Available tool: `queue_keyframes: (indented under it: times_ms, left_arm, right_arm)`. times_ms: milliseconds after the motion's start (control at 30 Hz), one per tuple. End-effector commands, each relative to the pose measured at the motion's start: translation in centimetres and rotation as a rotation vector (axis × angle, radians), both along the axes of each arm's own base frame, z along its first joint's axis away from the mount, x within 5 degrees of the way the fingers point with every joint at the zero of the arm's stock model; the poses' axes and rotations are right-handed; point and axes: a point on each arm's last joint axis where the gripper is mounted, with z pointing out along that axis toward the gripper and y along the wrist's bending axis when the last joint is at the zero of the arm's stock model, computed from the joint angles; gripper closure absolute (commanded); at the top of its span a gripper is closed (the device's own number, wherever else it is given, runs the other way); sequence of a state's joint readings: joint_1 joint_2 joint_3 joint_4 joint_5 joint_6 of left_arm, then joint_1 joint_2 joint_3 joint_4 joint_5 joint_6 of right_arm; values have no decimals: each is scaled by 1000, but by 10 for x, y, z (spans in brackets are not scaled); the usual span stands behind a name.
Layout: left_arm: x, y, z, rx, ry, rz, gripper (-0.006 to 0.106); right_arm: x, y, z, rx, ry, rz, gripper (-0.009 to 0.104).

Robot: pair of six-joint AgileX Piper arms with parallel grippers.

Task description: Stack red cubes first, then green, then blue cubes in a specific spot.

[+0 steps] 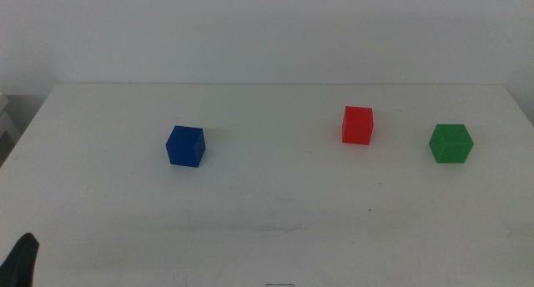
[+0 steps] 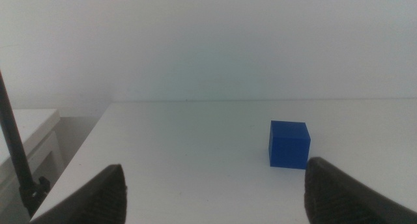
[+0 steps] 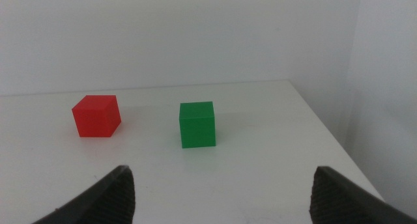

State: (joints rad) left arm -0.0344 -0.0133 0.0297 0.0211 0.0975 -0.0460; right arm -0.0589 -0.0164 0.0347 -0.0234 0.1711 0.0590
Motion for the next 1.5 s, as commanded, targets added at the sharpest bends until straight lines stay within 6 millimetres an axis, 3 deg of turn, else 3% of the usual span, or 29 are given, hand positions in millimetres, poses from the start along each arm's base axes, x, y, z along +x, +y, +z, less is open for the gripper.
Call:
queue_keyframes:
  times_ms: [0,100,300,500,667,800,1033,1200,1467]
  left_arm:
    - [-2,0,9,-8,-101,0,7]
    - [-2,0,9,-8,-101,0,7]
    - [-2,0,9,-8,-101,0,7]
    - [-2,0,9,-8,-101,0,7]
    - [-2,0,9,-8,-101,0,7]
    - [-2,0,9,-8,-101,0,7]
    - [-2,0,9,-8,-101,0,7]
    - [-2,0,9,-8,-101,0,7]
    - [-2,0,9,-8,-101,0,7]
  right_arm:
    - [-2,0,17,2,-118,-3,4]
    - [-2,0,27,30,-105,-1,4]
    - [4,0,74,35,-7,0,4]
    - [33,-1,116,41,170,0,4]
    - [64,3,135,40,377,52,4]
    - [93,21,148,-3,479,172,4]
    - [146,73,160,-49,589,373,4]
    - [185,98,169,-68,632,407,4]
    - [247,127,173,52,762,331,4]
